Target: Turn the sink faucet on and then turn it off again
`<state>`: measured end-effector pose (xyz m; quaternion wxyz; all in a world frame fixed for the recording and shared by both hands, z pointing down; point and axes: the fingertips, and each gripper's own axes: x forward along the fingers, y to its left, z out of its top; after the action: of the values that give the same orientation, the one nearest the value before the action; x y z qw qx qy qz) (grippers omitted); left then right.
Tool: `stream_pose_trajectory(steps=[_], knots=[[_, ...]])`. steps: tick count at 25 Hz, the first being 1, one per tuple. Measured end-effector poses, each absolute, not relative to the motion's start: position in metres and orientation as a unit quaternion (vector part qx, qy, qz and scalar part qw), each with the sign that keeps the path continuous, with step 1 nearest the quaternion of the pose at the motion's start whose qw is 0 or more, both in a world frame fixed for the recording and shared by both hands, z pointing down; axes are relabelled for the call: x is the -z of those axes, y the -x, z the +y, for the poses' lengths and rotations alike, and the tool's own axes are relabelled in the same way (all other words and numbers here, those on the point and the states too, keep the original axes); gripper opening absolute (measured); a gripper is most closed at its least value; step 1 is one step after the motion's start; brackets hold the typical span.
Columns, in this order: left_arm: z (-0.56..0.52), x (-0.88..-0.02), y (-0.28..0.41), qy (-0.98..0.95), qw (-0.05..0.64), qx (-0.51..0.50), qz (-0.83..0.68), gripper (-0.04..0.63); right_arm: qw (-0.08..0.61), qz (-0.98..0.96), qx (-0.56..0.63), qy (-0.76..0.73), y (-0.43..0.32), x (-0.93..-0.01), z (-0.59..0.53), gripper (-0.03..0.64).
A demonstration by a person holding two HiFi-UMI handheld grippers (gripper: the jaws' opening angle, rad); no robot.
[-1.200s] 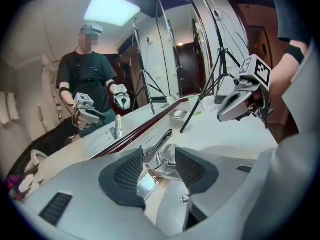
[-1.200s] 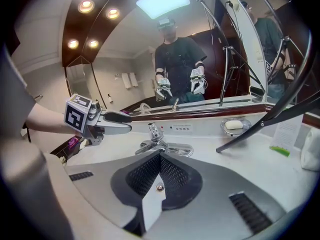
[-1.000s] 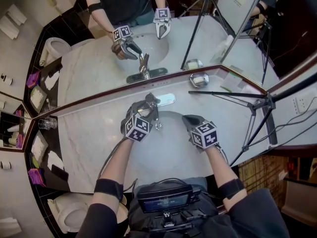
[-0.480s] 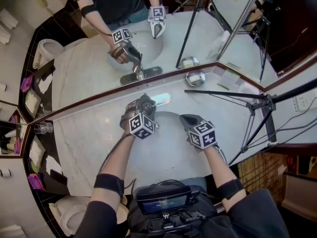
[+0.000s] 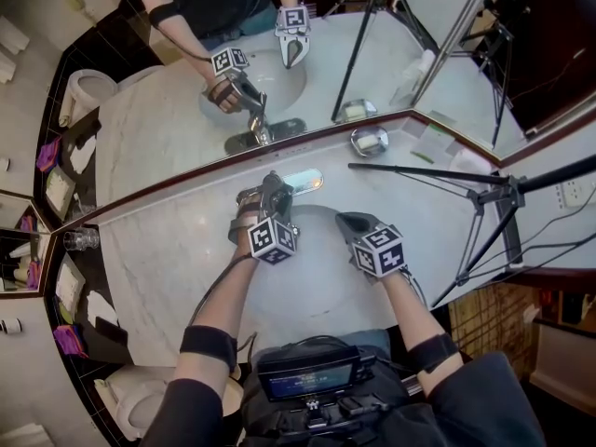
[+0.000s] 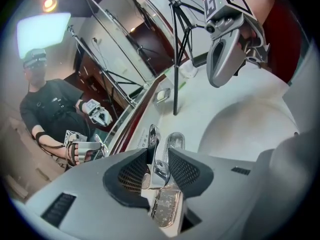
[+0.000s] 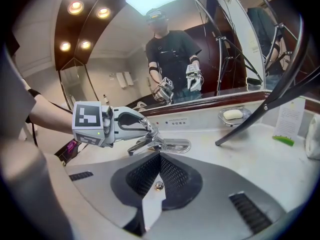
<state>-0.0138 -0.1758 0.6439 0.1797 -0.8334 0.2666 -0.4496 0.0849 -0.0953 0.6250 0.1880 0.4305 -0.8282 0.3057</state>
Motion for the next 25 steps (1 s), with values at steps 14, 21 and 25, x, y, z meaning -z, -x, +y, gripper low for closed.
stream_pose_trajectory(steps=[14, 21, 25], knots=[[-0.170, -0.637, 0.011, 0.822, 0.208, 0.455, 0.272, 0.120, 0.188, -0.830, -0.309, -0.425, -0.078, -0.627, -0.097, 0.026], [-0.162, -0.643, 0.006, 0.815, 0.234, 0.472, 0.243, 0.118, 0.186, -0.831, -0.309, -0.424, -0.075, -0.628, -0.096, 0.026], [-0.154, -0.650, 0.001, 0.810, 0.244, 0.478, 0.238, 0.090, 0.186, -0.831, -0.308, -0.425, -0.075, -0.626, -0.096, 0.026]])
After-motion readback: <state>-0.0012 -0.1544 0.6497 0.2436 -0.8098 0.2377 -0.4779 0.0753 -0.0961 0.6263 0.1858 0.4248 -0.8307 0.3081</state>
